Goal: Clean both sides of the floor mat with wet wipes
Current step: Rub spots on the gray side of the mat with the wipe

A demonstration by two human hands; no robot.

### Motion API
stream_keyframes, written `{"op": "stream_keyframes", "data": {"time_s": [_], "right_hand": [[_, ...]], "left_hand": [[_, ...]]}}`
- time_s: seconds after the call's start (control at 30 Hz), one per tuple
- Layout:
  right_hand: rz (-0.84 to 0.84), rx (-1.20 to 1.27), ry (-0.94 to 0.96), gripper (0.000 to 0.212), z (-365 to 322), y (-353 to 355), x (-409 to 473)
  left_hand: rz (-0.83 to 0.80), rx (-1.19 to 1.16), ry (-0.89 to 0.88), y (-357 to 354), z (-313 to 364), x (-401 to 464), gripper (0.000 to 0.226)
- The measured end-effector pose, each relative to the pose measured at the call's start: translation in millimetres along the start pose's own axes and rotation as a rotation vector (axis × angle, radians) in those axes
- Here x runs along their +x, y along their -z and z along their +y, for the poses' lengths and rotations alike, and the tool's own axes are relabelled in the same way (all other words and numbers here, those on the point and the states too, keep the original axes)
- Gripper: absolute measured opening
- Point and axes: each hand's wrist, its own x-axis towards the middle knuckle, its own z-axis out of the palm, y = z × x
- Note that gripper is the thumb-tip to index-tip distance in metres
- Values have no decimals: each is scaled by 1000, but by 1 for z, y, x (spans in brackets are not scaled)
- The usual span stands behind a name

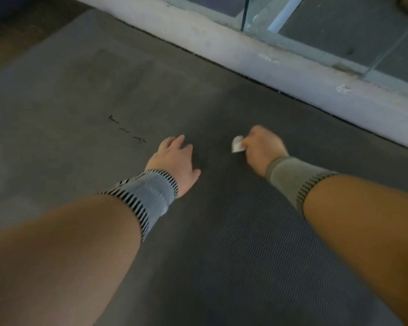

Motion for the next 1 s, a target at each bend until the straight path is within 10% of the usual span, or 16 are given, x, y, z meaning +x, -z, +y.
{"op": "stream_keyframes", "data": {"time_s": [0.1,0.23,0.43,0.6,0.77,0.93,1.0], "right_hand": [[115,55,-132,9,-13,-6,-20],[-221,58,464,13,-50,-25,-74],[133,240,-274,6,-26,-7,-17],[-172,182,498,11,-72,-31,-60],[177,151,-228,14,-31,-12,20],[-35,130,356,5,-74,-28,-7],[58,30,282,7,-51,-15,30]], "left_hand": [[-174,60,37,-16,-3,-26,88],[-231,84,14,-14,-3,-25,93],[-291,91,-29,-6,-11,-28,100],[-282,165,-89,-5,-16,-27,104],[-307,144,-27,-5,-17,-22,105],[-272,107,-36,-7,-21,-23,106],[-260,95,-47,-8,-23,-22,107]]}}
